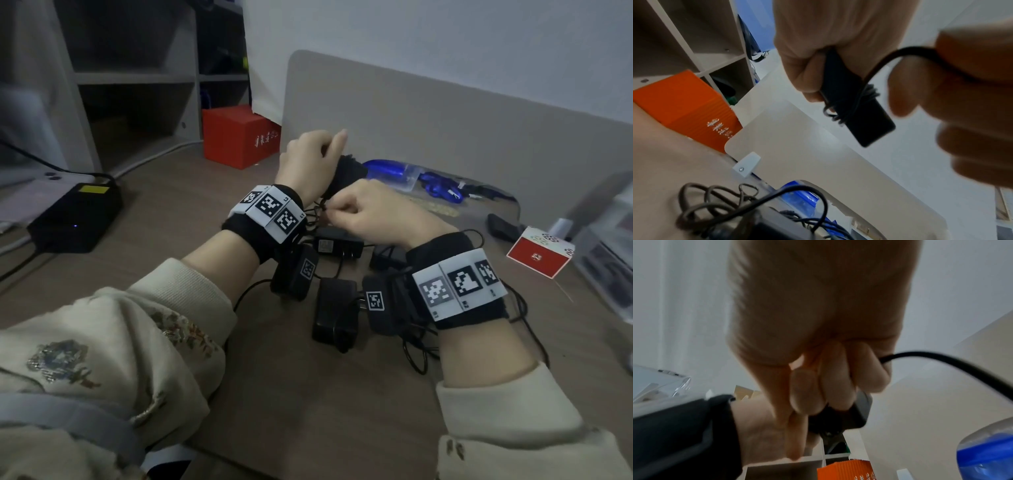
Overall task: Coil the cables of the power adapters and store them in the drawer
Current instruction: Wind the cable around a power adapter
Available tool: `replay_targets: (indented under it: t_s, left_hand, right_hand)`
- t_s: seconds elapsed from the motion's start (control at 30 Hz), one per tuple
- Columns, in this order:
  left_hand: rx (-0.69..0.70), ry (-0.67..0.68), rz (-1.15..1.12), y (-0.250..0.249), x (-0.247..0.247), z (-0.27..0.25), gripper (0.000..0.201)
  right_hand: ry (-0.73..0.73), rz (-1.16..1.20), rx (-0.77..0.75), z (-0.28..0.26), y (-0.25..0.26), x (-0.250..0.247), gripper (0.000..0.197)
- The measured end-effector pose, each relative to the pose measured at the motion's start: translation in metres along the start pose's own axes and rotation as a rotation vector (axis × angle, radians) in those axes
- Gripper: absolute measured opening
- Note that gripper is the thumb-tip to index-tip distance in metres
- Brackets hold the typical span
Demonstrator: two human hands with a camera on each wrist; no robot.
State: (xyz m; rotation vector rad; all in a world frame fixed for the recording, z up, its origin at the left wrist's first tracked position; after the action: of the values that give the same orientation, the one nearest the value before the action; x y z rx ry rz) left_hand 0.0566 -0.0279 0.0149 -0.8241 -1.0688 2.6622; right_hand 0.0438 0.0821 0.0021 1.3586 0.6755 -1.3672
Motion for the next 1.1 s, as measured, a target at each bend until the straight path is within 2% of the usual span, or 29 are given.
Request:
replay_targets:
  t_s: [0.13,0.27,0.37,0.5,0.67,0.83,0.97,1.1]
  left_hand:
    - [0.079,0.061,0.034,-0.006,0.002,0.0,0.055]
    - [0.183,0.201,-0.038,-0.016,0.01,-0.003,0.051]
    - [0.244,0.264,-0.082,-0.021,0.012,-0.004,0.05]
    - [0.299,0.284,-0.174,-0.025,0.009,-0.005,0.049]
    - [0.314,0.282,-0.282,-0.027,0.01,-0.006,0.046]
    - [0.346,0.247,-0.285,-0.029,0.004,-0.004,0.046]
    - [0.355,0.27,-0.317,-0.032,0.004,-0.007,0.047]
    - [0.336,0.307,-0.376,-0.037,0.001,-0.01,0.045]
  right_hand:
    - [-0.311,0.032,0.0,-0.005,-0.007,-0.031,0.027]
    - [-0.54,0.059,0.06,-0.014,-0.02,-0.05,0.023]
    - [-0.625,0.139,0.121,-0.016,-0.029,-0.054,0.025]
    - [-0.716,0.234,0.159,-0.018,-0.038,-0.056,0.041]
    - [-0.757,0.362,0.109,-0.019,-0.04,-0.06,0.038]
    - [-0.712,0.526,0.092,-0.015,-0.043,-0.055,0.037]
    - [-0.679,0.66,0.111,-0.014,-0.051,-0.053,0.023]
    - [-0.685,0.784,0.148,-0.016,-0.061,-0.053,0.032]
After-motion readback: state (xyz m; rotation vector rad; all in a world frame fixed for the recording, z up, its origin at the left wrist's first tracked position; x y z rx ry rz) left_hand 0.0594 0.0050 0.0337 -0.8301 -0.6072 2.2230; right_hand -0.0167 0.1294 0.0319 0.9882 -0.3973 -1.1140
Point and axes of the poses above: each hand's wrist, its own z-axis towards the middle knuckle, its own x-axis out of the palm, y = z × x, the point moved 7 cm from there along z, towards the middle knuckle, and after that the axes turned 4 degrees about -y, right-handed, at the moved point
